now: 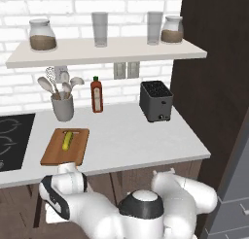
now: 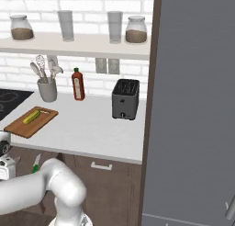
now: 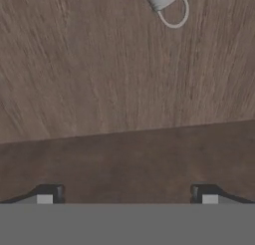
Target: Place the appropriate cutting tool for cutting the cucumber skin on the cutting board.
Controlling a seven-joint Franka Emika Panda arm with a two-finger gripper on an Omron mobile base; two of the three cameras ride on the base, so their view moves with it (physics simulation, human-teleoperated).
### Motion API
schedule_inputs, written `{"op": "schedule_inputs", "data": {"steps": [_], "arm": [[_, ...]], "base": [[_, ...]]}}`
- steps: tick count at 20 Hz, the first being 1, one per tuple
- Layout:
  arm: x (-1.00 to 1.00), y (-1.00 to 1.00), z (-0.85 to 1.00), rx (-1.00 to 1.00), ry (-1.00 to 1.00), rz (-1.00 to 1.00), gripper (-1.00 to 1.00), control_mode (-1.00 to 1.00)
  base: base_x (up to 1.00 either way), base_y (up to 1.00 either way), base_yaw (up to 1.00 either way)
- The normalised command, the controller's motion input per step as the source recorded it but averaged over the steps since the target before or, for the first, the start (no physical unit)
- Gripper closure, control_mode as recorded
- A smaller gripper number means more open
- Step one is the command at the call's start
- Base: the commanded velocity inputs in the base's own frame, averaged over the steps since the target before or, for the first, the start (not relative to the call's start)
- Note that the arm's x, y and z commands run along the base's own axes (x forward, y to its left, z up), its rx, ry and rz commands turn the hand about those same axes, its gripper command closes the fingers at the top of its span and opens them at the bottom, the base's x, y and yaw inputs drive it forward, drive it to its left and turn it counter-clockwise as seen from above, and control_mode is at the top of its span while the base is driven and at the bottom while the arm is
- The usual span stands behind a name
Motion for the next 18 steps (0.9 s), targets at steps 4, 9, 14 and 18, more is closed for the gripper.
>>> {"op": "schedule_inputs", "data": {"steps": [4,9,14,18], "arm": [[-1.00,-0.14,0.00,0.00,0.14,0.00,-1.00,-1.00],[-0.89,-0.15,0.27,0.00,0.06,0.00,-1.00,-1.00],[0.01,-0.01,0.61,-0.04,0.00,-0.01,-1.00,-1.00],[0.49,0.08,0.50,-0.09,-0.03,0.00,-1.00,-1.00]], "base": [[0.00,0.00,0.00],[0.00,0.00,0.00],[0.00,0.00,0.00],[0.00,0.00,0.00]]}}
